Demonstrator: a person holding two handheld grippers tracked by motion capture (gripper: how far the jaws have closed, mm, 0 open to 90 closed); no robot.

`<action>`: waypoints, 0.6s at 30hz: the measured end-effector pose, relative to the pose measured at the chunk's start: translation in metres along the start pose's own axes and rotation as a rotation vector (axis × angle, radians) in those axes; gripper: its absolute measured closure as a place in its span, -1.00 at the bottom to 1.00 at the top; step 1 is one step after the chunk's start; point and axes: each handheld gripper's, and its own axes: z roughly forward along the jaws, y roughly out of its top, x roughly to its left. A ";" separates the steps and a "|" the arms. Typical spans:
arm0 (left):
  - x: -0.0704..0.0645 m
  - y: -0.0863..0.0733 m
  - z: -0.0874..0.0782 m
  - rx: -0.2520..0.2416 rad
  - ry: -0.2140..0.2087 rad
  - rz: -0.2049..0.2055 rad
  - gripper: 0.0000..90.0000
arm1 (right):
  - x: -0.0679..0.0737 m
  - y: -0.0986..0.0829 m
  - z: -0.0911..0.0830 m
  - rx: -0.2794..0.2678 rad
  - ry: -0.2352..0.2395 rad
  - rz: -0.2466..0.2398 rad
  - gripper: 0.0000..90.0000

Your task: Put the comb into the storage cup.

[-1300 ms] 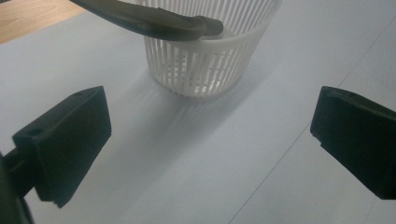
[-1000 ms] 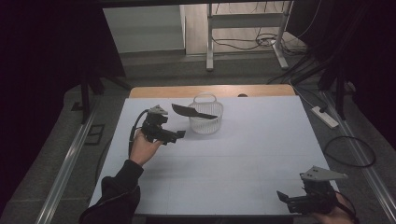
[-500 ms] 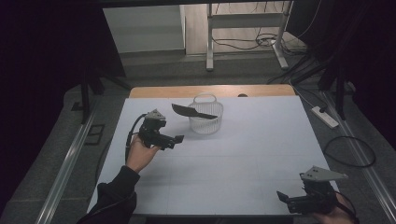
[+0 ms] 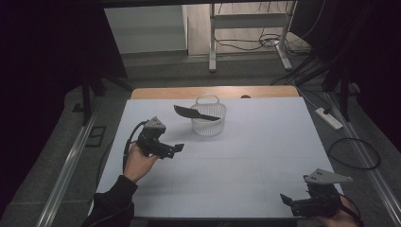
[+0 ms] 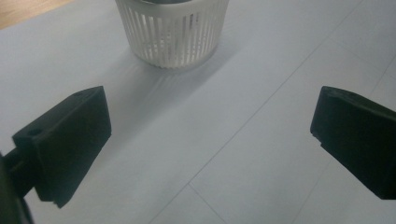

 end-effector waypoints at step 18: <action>-0.009 -0.021 -0.020 -0.025 -0.003 -0.023 -1.00 | 0.000 0.000 0.000 -0.001 0.000 -0.003 -0.99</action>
